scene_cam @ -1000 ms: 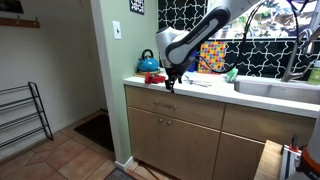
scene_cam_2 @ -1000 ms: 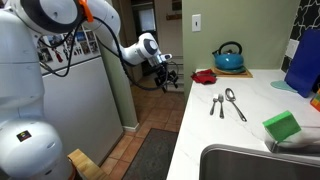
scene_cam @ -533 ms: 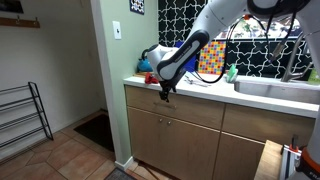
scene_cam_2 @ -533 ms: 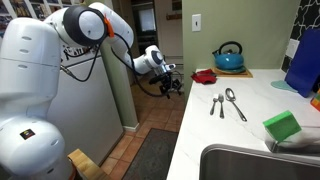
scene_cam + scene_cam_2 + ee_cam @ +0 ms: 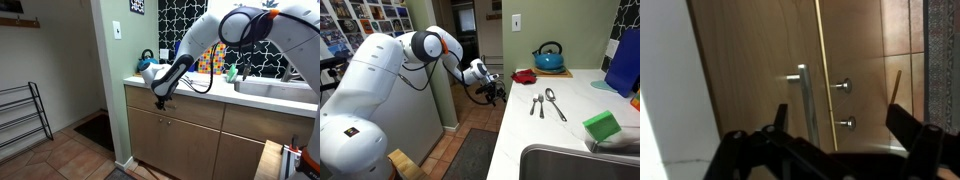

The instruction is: Open the drawer

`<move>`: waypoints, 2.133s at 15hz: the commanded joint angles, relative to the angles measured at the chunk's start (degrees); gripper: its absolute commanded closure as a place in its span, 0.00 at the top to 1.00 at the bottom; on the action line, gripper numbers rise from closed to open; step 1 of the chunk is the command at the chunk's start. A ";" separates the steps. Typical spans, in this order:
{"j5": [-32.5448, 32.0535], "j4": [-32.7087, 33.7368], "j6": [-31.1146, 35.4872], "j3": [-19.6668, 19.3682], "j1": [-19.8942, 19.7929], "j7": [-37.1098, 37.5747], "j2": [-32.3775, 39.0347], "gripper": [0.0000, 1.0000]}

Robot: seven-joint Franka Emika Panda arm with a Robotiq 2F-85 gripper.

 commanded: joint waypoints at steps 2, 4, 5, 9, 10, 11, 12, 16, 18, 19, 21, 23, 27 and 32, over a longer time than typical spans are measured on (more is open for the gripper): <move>-2.09 6.10 1.08 -3.17 1.52 0.52 6.41 1.00; -2.67 8.12 1.42 -3.82 1.78 0.08 8.27 1.00; -2.76 9.13 1.84 -3.95 1.72 -0.23 9.17 1.00; -1.83 13.02 2.07 -4.25 1.37 -0.61 12.20 1.00; -1.52 13.78 2.19 -4.16 1.24 -0.75 12.87 1.00; -1.27 14.46 2.28 -4.04 1.11 -1.02 13.51 0.98; -1.02 15.11 2.37 -3.89 0.96 -1.41 14.11 0.73; 0.16 16.91 2.47 -3.29 0.61 -2.81 15.91 0.57; 0.47 17.68 2.15 -3.24 0.52 -3.68 16.41 0.42; 0.51 17.90 2.04 -3.28 0.44 -4.08 16.37 0.35; 1.21 17.83 2.77 -2.57 -0.26 -5.40 15.78 0.20; 2.27 17.61 3.59 -1.34 -0.91 -7.67 14.88 0.05; 5.41 17.30 4.26 1.41 -1.96 -15.14 13.12 0.04; 9.90 17.24 3.32 2.96 -1.96 -20.92 11.64 0.04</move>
